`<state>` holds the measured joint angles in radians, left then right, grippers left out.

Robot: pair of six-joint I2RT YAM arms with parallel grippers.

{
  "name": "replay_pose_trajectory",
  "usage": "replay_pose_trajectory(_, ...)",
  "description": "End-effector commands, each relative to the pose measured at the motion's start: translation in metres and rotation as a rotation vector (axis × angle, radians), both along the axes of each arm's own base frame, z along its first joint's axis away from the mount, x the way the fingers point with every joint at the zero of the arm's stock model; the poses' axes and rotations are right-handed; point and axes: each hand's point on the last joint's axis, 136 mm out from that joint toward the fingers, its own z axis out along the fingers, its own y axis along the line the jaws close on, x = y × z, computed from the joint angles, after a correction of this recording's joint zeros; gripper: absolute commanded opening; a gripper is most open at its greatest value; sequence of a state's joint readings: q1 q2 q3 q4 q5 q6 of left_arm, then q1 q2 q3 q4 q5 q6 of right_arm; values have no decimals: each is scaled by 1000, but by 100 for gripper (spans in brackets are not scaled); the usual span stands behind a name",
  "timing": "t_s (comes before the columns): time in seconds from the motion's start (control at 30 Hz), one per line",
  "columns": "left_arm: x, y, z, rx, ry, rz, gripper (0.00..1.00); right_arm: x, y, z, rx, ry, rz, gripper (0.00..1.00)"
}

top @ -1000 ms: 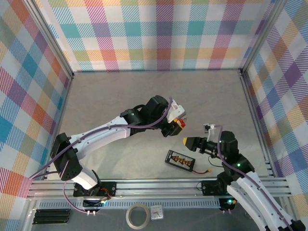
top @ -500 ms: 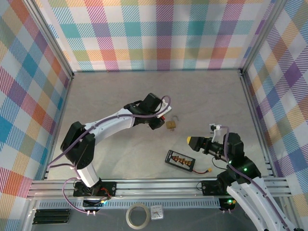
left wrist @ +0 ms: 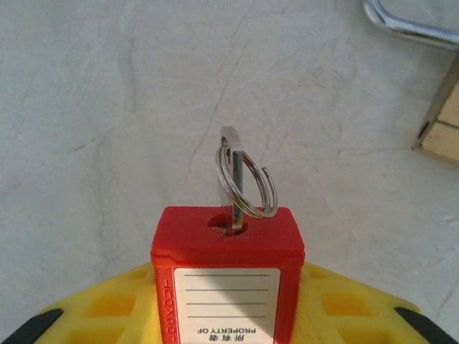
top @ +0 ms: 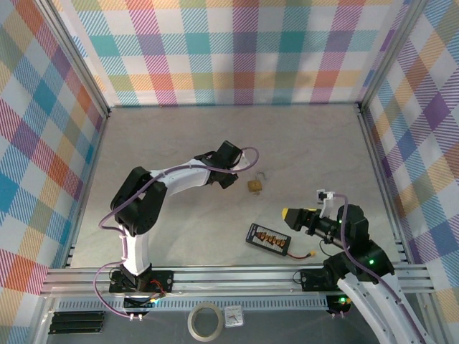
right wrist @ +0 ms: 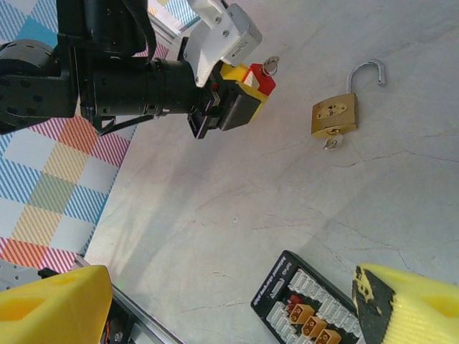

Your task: Unlock with the key

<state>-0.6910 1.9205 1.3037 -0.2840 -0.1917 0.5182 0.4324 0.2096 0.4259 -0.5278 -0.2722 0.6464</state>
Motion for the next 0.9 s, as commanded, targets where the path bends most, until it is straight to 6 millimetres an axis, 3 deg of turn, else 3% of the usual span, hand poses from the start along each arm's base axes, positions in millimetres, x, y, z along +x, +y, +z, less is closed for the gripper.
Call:
replay_pose_trajectory(0.0,5,-8,1,-2,-69,-22,0,-3,-3,1,-11,-8,-5,87)
replay_pose_trajectory(0.5,-47,-28,-15,-69,21,-118,0,-4,-1,4,-8,-17,9,89)
replay_pose_trajectory(0.7,-97,-27,-18,-48,204,-330,0,-6,-2,4,-16,-16,12,89)
replay_pose_trajectory(0.87,-129,-11,-14,42,298,-488,0,-7,-2,4,-13,-20,17,89)
